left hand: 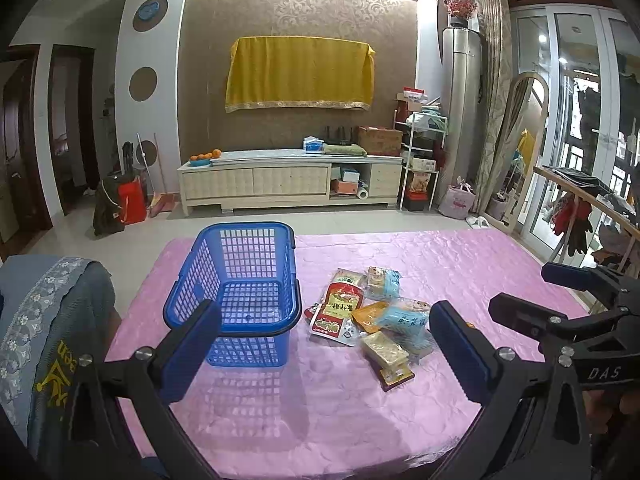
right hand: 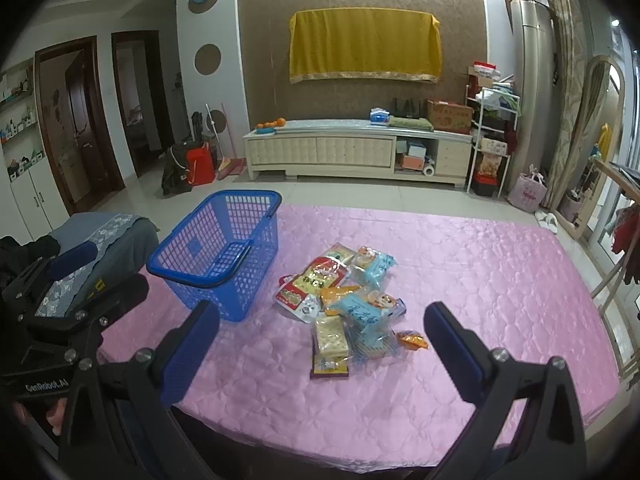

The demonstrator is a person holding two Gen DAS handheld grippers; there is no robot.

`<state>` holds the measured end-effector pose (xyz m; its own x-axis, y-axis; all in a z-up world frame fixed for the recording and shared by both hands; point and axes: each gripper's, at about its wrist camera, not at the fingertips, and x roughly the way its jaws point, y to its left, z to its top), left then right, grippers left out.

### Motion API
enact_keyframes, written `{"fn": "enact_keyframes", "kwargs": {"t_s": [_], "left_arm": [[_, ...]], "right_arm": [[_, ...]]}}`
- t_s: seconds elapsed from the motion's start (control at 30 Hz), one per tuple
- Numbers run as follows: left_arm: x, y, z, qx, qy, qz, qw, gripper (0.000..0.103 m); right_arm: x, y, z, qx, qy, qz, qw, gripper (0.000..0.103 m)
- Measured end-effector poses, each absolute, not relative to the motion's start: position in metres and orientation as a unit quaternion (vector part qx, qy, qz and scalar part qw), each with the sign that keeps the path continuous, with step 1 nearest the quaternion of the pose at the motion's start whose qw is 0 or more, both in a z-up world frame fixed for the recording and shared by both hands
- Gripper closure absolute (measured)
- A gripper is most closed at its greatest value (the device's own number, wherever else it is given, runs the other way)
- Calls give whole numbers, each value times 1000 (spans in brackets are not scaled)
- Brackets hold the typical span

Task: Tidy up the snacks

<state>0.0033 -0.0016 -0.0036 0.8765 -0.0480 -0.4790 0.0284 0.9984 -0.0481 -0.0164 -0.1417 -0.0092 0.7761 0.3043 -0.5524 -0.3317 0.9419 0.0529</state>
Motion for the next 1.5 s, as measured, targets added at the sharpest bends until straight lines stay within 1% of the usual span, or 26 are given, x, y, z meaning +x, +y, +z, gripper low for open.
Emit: {"fn": "enact_keyframes", "kwargs": {"t_s": [1.5], "left_arm": [[2, -2, -5, -19, 247, -27, 968, 0]], "right_arm": [[-18, -143, -12, -20, 297, 163, 941, 0]]}}
